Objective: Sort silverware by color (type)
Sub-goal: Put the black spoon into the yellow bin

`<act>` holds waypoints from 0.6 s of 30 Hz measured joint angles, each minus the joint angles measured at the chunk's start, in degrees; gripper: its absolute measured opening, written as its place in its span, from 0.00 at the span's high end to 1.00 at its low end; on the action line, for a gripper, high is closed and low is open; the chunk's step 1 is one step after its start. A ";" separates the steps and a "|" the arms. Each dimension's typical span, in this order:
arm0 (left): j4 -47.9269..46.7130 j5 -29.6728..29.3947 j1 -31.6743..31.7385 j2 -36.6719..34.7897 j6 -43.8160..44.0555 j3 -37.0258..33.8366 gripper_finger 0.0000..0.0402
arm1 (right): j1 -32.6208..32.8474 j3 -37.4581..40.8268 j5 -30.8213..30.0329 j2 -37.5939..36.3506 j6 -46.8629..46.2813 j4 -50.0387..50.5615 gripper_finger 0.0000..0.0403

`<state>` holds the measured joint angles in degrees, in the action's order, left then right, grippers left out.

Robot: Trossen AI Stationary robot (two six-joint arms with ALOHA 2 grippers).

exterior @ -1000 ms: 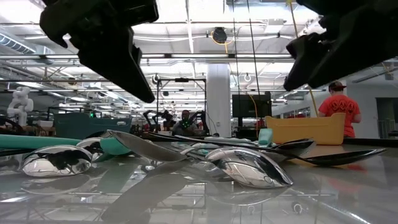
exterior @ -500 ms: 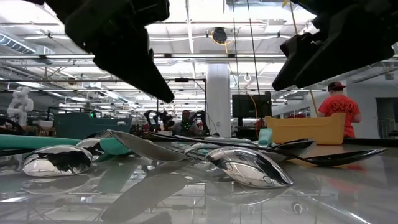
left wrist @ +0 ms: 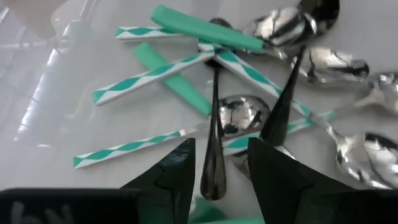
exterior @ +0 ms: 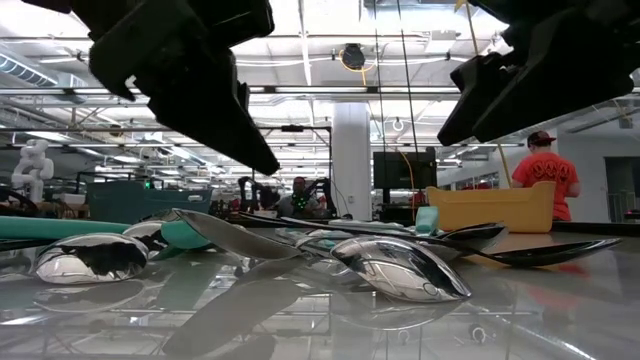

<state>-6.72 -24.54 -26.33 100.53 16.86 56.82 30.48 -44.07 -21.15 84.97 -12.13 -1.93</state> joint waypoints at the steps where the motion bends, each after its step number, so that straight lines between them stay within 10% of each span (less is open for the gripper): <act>1: 0.08 1.11 0.00 0.00 -0.77 0.00 0.63 | 0.00 0.00 0.00 0.00 -0.01 0.00 0.47; 18: 1.33 3.74 2.28 0.00 5.32 0.00 0.63 | 0.00 0.00 0.20 0.00 0.86 0.00 0.47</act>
<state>-5.39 -20.80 -24.04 100.53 22.18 56.82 30.48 -44.07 -20.95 84.97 -11.27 -1.93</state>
